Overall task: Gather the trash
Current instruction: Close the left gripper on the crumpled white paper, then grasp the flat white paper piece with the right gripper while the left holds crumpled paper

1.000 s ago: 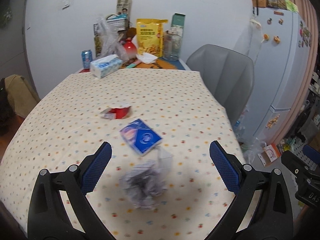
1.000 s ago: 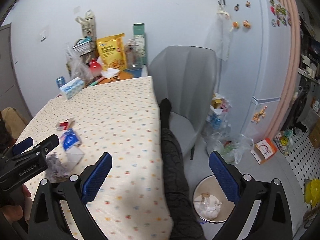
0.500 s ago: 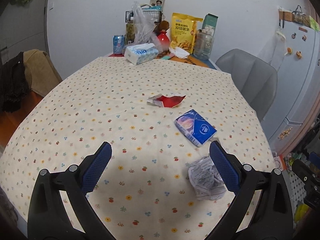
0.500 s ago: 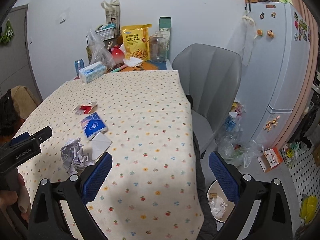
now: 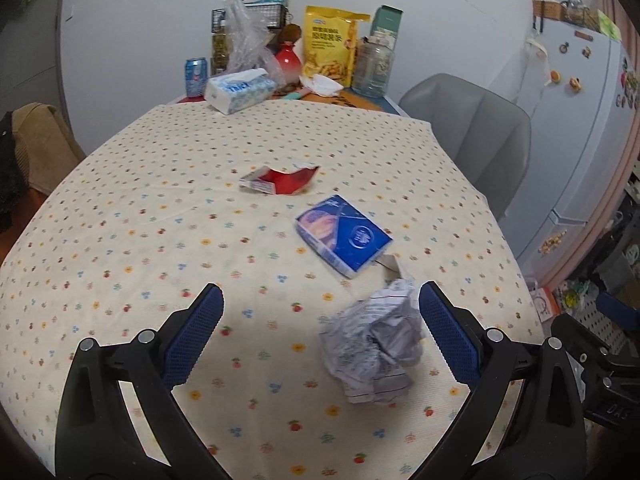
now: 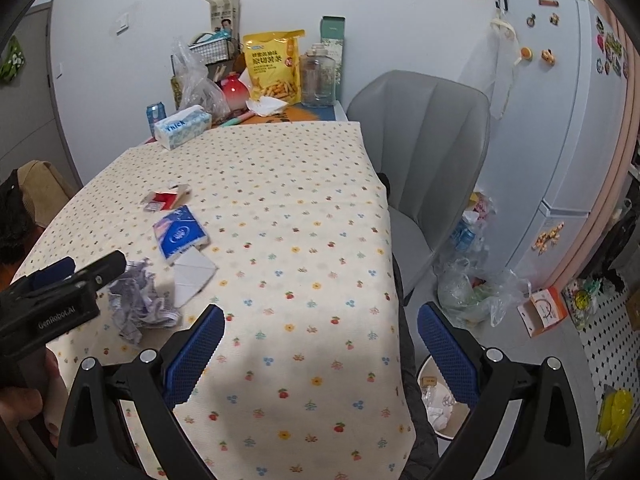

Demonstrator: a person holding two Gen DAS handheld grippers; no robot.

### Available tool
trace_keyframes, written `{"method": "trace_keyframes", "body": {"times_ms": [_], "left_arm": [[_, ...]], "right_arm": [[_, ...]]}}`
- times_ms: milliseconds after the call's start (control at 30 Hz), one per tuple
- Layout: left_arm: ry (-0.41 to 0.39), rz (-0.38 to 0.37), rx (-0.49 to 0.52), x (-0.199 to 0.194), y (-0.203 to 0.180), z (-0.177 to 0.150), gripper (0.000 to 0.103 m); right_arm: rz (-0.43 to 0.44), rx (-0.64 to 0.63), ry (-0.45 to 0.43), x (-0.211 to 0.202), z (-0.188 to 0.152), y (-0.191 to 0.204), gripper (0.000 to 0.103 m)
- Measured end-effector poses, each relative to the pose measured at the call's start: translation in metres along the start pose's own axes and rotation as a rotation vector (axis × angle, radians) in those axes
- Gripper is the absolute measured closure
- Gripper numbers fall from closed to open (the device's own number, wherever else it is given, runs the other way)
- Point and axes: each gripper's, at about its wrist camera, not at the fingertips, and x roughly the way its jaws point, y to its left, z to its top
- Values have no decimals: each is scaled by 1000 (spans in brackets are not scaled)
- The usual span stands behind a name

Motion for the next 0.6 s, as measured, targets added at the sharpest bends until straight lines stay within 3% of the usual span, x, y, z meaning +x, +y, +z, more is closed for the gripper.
{"method": "trace_keyframes", "body": {"times_ms": [133,167,200,233,367,600], "left_arm": [[51,-18,11,19,-8,-5,6],[76,-28,5,27,-8,-7,11],[91,-38,-3,30,-6,-8,41],[109,-47,-10,33,-4,-8,58],[90,-35,-3,26,3,0,81],[27,24,-45,9,32,15,81]], "right_arm": [[-11,-2,5,1,-1,-4,8],[-13,-1,5,2,-1,-5,8],[-12,0,4,1,-1,-5,8],[-9,2,4,2,0,-5,8],[11,-4,3,5,3,1,8],[74,-55,4,11,9,36,11]]}}
